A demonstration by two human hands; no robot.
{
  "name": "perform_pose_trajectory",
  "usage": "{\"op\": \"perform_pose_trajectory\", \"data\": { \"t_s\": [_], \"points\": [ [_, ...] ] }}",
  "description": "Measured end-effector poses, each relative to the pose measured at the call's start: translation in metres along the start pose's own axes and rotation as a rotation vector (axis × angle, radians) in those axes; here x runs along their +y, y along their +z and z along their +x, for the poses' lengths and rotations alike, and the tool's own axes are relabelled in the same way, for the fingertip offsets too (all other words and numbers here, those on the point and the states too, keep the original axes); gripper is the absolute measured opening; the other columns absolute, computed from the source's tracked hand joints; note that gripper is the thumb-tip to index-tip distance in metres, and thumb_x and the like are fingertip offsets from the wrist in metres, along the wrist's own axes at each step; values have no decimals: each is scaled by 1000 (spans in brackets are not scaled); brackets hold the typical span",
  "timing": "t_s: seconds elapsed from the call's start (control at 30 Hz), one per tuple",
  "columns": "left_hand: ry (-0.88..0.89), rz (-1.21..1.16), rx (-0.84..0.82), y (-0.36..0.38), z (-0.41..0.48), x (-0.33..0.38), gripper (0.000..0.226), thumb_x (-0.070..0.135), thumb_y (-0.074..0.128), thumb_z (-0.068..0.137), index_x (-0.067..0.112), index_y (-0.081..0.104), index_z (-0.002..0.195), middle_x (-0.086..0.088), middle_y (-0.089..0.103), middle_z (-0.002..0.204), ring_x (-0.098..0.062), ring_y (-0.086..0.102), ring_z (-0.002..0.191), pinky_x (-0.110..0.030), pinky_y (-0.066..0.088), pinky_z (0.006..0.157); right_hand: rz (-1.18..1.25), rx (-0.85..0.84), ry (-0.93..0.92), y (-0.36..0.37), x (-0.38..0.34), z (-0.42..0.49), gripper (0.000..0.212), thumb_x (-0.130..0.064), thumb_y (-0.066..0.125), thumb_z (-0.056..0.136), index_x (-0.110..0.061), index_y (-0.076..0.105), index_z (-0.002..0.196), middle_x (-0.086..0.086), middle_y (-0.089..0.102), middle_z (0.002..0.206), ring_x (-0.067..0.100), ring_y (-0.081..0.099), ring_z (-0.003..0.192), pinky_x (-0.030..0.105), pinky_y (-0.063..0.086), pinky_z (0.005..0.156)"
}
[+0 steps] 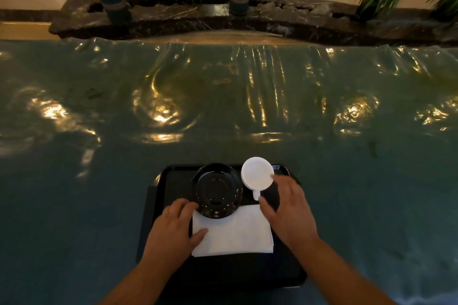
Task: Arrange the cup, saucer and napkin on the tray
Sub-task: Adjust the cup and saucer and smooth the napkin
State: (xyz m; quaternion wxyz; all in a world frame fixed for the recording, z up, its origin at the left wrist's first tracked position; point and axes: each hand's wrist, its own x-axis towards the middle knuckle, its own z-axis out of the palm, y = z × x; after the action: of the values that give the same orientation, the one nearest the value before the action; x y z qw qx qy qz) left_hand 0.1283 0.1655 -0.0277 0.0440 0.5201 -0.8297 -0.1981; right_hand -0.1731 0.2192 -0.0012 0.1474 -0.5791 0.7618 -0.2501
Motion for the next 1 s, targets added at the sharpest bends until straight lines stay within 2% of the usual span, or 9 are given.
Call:
{"op": "perform_pose_trajectory", "data": {
  "t_s": [0.1,0.2,0.47,0.67,0.73,0.8,0.87,0.93,1.0],
  "points": [
    [-50,43,-57,-2,11,2,78,69,69,79,31,52,145,-7,43,155,-30,50,132,-45,47,104,59,-149,185,-1,-5,31,81,-54,71,90,-29,31,156,-4,37,158,19,41,139,43,47,106],
    [-64,113,-117,-1,18,3,79,79,55,81,37,46,147,-3,37,160,-26,40,141,-43,41,111,-28,-279,178,7,-7,40,86,-57,68,92,-28,24,160,-2,27,166,22,40,142,41,45,108],
    [-84,109,-36,-3,25,-7,59,68,65,83,31,65,129,-3,58,141,-29,55,125,-45,51,97,-14,-212,150,25,-3,39,86,-45,75,91,-29,24,158,-2,31,162,23,48,134,37,52,98],
    [-86,104,-51,-8,25,-8,66,70,62,84,30,61,136,-3,55,144,-28,53,128,-44,49,100,17,-178,139,29,-9,38,89,-46,76,90,-32,21,158,-1,34,159,23,51,130,40,54,94],
    [-94,81,2,-9,20,-9,71,66,71,81,23,60,135,-5,58,137,-29,59,117,-45,53,91,45,-125,155,21,-8,30,91,-49,78,87,-33,22,158,-4,38,156,18,49,130,41,53,93],
    [-27,79,101,-6,7,-9,64,62,79,75,19,63,120,-5,62,116,-27,61,97,-42,54,76,12,-10,70,11,-1,11,75,-47,77,85,-29,39,148,-3,50,142,17,50,124,40,52,93],
    [173,95,134,6,-10,-6,48,61,72,79,24,62,108,0,59,106,-22,60,90,-38,53,73,-134,-7,-169,9,11,-19,54,-45,70,89,-21,53,134,2,58,127,23,55,114,43,54,93],
    [321,116,74,18,-23,-5,40,61,63,84,28,63,107,3,62,111,-21,64,94,-38,56,78,-283,-167,-376,16,22,-49,51,-49,63,90,-19,59,131,7,62,127,29,61,112,46,55,95],
    [314,141,33,26,-29,-8,42,62,58,83,31,67,110,3,67,121,-21,67,106,-40,58,86,-356,-325,-424,24,31,-64,57,-54,67,86,-24,63,134,8,63,134,32,63,118,46,55,97]
  ]
}}
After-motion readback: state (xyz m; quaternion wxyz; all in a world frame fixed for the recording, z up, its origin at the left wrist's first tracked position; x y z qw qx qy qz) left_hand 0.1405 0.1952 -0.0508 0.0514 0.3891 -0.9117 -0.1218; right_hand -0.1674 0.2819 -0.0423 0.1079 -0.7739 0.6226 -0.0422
